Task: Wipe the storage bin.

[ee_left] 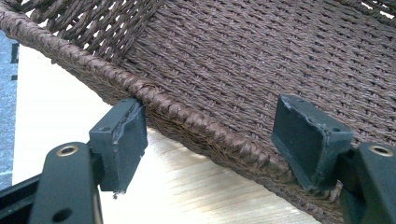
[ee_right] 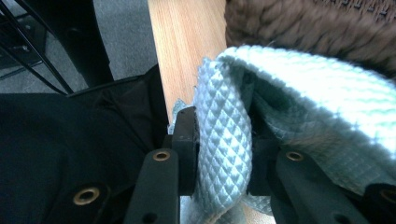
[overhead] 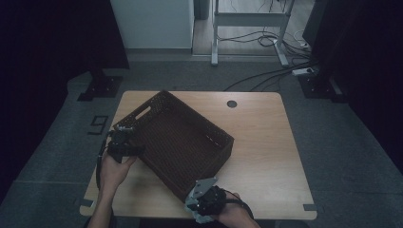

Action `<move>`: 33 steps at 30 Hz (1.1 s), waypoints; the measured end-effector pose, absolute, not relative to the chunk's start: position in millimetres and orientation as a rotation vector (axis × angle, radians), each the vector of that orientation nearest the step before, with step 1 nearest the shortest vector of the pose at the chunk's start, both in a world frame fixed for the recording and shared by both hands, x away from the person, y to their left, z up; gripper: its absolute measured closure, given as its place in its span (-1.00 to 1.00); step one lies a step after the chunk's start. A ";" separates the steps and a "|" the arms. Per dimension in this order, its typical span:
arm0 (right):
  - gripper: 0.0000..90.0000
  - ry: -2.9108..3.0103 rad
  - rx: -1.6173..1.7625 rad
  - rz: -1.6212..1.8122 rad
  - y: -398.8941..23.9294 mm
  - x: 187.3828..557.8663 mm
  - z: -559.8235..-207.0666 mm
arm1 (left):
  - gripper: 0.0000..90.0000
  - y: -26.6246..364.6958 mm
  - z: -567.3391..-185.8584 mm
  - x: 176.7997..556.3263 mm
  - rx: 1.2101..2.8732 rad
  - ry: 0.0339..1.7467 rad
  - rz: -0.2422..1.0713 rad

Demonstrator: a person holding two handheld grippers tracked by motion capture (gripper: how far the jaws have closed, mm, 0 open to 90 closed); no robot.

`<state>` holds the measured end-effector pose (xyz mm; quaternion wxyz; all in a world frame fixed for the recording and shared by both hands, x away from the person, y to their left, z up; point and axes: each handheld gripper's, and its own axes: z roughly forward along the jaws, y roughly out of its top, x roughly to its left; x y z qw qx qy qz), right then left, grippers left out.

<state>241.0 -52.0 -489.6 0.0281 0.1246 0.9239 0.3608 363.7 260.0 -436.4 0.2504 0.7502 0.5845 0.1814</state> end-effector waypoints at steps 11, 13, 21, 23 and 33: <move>0.56 2.844 0.408 1.110 -56.2 246.6 -491.4 | -0.40 260.7 -436.3 363.9 2.049 1.588 0.490; 0.56 2.840 0.424 1.102 -58.3 248.4 -491.7 | -0.40 260.7 -436.3 364.0 2.050 1.588 0.489; 0.56 2.798 0.522 1.093 -71.6 261.0 -492.8 | -0.40 260.7 -436.3 363.9 2.051 1.587 0.489; 0.56 2.792 0.533 1.092 -73.2 262.7 -493.4 | -0.40 260.8 -436.3 363.9 2.050 1.587 0.489; 0.56 2.770 0.577 1.084 -81.5 270.5 -494.4 | -0.40 260.7 -436.5 363.9 2.046 1.586 0.489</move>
